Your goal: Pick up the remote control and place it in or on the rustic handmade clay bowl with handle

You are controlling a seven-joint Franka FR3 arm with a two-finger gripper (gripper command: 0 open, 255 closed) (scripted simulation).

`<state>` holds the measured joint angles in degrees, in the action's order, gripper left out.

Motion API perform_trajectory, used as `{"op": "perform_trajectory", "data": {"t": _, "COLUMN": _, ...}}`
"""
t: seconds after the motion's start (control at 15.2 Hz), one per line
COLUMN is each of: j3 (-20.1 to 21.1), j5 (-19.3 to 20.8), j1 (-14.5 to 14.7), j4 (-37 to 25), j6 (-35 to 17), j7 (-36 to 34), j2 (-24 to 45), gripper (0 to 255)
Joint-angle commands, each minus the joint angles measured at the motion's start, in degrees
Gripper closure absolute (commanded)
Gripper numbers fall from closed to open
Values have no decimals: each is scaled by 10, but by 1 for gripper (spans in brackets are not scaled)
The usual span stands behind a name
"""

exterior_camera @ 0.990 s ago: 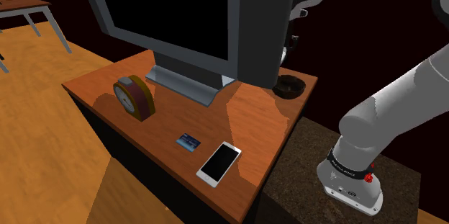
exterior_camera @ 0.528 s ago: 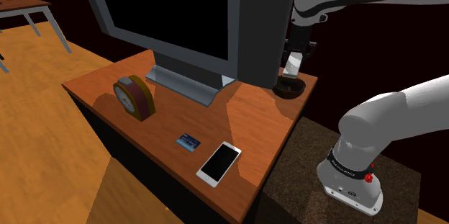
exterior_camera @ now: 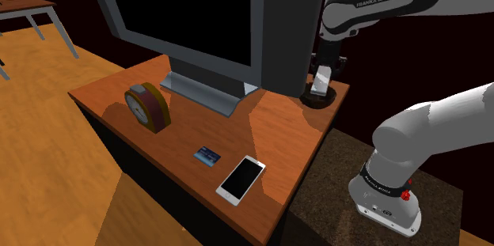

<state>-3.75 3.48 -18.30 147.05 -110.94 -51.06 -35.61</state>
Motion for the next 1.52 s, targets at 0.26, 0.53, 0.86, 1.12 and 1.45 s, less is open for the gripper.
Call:
{"op": "perform_trajectory", "data": {"t": 0.26, "j3": -2, "j5": 2, "j1": -1, "j4": 40, "j6": -54, "j7": -1, "j2": 14, "gripper": 255}}
{"op": "perform_trajectory", "data": {"t": 0.53, "j3": -2, "j5": 2, "j1": -1, "j4": 40, "j6": -54, "j7": -1, "j2": 14, "gripper": 255}}
{"op": "perform_trajectory", "data": {"t": 0.86, "j3": -2, "j5": 2, "j1": -1, "j4": 40, "j6": -54, "j7": -1, "j2": 14, "gripper": 0}}
{"op": "perform_trajectory", "data": {"t": 1.12, "j3": -2, "j5": 2, "j1": -1, "j4": 40, "j6": -54, "j7": -1, "j2": 14, "gripper": 0}}
{"op": "perform_trajectory", "data": {"t": 1.45, "j3": 2, "j5": -1, "j1": 1, "j4": -21, "j6": 25, "j7": -1, "j2": -5, "gripper": 0}}
